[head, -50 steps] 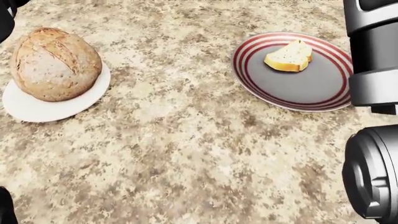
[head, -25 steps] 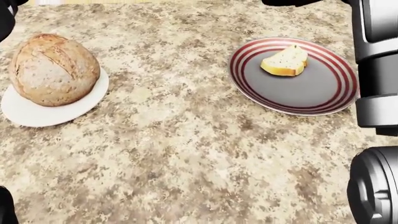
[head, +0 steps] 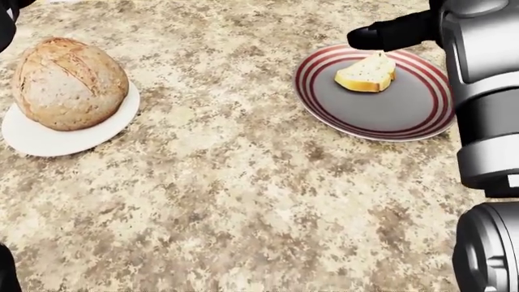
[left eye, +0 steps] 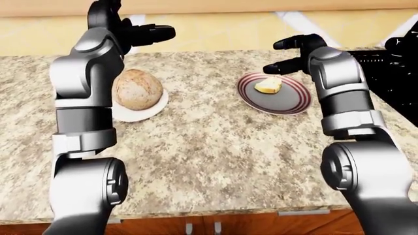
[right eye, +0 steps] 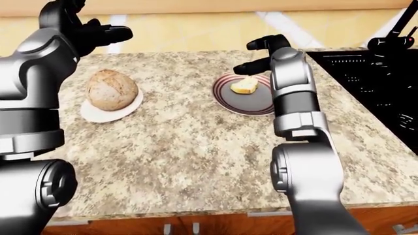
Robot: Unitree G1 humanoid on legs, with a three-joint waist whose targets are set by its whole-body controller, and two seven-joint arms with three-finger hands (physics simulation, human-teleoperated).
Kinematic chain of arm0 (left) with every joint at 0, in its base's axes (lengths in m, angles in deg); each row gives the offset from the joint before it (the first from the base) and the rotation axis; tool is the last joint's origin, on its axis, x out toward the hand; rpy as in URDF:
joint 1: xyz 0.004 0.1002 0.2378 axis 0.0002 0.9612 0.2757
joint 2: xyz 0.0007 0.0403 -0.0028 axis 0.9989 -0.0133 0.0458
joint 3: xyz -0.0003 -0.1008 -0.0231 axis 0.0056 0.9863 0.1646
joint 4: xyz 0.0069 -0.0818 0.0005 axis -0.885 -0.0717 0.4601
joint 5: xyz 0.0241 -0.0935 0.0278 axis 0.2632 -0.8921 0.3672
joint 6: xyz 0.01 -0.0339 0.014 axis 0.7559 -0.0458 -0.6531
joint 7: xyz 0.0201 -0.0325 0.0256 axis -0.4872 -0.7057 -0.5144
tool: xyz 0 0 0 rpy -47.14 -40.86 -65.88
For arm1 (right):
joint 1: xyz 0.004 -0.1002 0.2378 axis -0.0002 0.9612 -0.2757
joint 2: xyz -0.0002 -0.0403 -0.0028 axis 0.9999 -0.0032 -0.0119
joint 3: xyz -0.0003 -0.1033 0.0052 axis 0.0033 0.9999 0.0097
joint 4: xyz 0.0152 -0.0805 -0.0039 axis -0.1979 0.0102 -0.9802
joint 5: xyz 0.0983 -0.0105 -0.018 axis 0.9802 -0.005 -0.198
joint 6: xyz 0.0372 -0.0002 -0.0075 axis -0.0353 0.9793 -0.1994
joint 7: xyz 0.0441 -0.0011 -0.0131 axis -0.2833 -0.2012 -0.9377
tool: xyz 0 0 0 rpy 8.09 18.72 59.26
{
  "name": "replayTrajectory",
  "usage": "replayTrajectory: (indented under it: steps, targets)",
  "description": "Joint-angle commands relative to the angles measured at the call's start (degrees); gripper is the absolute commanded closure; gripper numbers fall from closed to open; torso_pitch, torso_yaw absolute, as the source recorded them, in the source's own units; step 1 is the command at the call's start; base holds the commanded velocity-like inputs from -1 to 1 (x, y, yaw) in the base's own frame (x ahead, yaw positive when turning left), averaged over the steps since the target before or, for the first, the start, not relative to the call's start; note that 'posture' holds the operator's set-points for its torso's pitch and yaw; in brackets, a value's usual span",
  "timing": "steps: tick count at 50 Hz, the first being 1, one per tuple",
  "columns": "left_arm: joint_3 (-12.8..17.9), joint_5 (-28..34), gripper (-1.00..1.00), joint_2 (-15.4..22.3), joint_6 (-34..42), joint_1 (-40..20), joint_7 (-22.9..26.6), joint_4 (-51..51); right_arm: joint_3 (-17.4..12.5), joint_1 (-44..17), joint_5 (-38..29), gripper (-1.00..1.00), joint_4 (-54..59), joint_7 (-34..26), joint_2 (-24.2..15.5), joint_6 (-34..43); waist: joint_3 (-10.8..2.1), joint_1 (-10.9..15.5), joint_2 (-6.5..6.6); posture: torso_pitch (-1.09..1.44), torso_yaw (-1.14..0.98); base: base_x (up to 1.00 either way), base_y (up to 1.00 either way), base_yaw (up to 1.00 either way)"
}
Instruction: Place all breads on the cutting board.
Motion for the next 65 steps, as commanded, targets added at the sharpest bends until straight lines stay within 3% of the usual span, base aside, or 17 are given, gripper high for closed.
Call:
replayTrajectory:
  steps: [1,20,23,29,43,47,57,65]
  targets:
    - [0.5,0.0,-1.00,0.7,-1.7,-2.1,-0.1,2.3,-0.1,-2.4,0.0,-0.28,-0.8,1.3,-0.6,-3.5,-2.02,0.0,-0.03,0.00,0.00,0.00,0.00,0.00]
    - [0.5,-0.4,-1.00,0.8,-1.5,-1.8,-0.2,2.8,-0.4,-0.6,2.0,-0.29,3.4,5.0,-0.3,-6.7,-2.26,0.1,-0.17,0.00,0.00,0.00,0.00,0.00]
    - [0.5,-0.3,-1.00,1.0,-2.1,-1.9,0.0,1.9,1.6,0.0,-0.5,-0.29,4.3,6.3,-0.7,-8.7,-2.31,0.1,-0.15,0.00,0.00,0.00,0.00,0.00]
    - [0.5,-0.5,-1.00,0.8,-1.8,-1.8,-0.1,2.4,2.2,0.2,-4.0,-0.29,4.0,7.2,-0.2,-10.0,-2.42,0.2,-0.14,0.00,0.00,0.00,0.00,0.00]
    - [0.4,-0.7,-1.00,0.6,-1.4,-1.9,-0.2,2.7,1.9,0.4,-7.5,-0.30,4.3,7.7,0.7,-11.6,-2.33,0.1,-0.12,0.00,0.00,0.00,0.00,0.00]
    - [0.5,-0.7,-1.00,0.7,-1.3,-2.1,-0.2,2.7,1.7,-0.3,-7.8,-0.44,5.0,7.7,0.8,-11.8,-2.36,0.1,-0.14,0.00,0.00,0.00,0.00,0.00]
    - [0.5,-1.0,-1.00,0.7,-1.0,-1.5,-0.4,3.5,1.8,0.4,-8.3,-0.53,5.7,8.1,1.2,-12.4,-2.28,0.1,-0.10,0.00,0.00,0.00,0.00,0.00]
    - [0.4,-0.9,-1.00,0.5,-1.5,-1.8,-0.3,2.7,1.7,0.9,-8.3,-0.49,6.7,8.7,1.7,-13.1,-2.32,0.1,-0.11,0.00,0.00,0.00,0.00,0.00]
